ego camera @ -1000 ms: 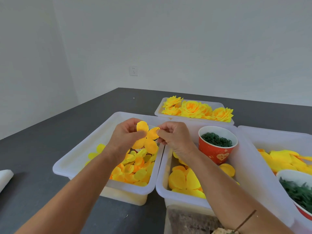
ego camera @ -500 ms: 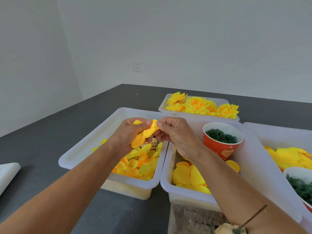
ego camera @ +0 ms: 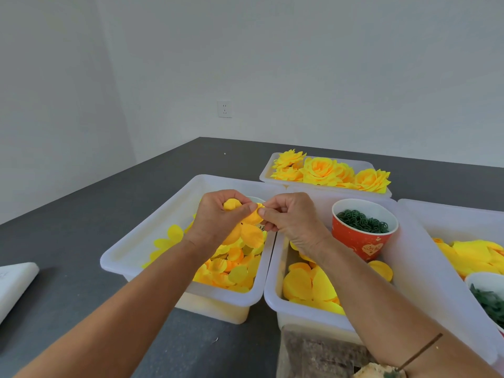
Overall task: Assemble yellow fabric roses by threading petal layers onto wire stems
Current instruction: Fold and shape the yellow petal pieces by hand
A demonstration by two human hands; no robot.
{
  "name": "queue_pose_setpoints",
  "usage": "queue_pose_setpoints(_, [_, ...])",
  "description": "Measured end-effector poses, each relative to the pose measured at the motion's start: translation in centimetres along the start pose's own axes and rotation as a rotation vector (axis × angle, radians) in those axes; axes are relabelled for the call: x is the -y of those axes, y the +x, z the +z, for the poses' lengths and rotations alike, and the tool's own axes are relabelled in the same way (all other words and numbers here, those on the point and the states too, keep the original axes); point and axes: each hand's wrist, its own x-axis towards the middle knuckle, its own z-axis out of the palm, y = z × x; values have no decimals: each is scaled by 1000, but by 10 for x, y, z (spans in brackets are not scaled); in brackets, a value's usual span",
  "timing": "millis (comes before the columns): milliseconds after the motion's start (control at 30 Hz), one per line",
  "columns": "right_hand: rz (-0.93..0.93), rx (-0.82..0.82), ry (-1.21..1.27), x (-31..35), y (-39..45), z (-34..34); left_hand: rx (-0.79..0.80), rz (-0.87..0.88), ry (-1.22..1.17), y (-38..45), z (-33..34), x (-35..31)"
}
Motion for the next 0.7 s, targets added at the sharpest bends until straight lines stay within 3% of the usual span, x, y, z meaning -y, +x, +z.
queue_pose_setpoints(233, [13,-84,26,-2,1,8,-34,-67,26,2,0,0])
queue_pose_setpoints(433, [72,105,-15,3,-1,1,-200,-48,-17,5,-2,-1])
queue_pose_setpoints(567, [80,26,25,4,1,-2,-60,-80,-142,1,-2,-3])
queue_pose_setpoints(700, [29,1,88,5,0,-4,80,-121,-109,-2,-1,-4])
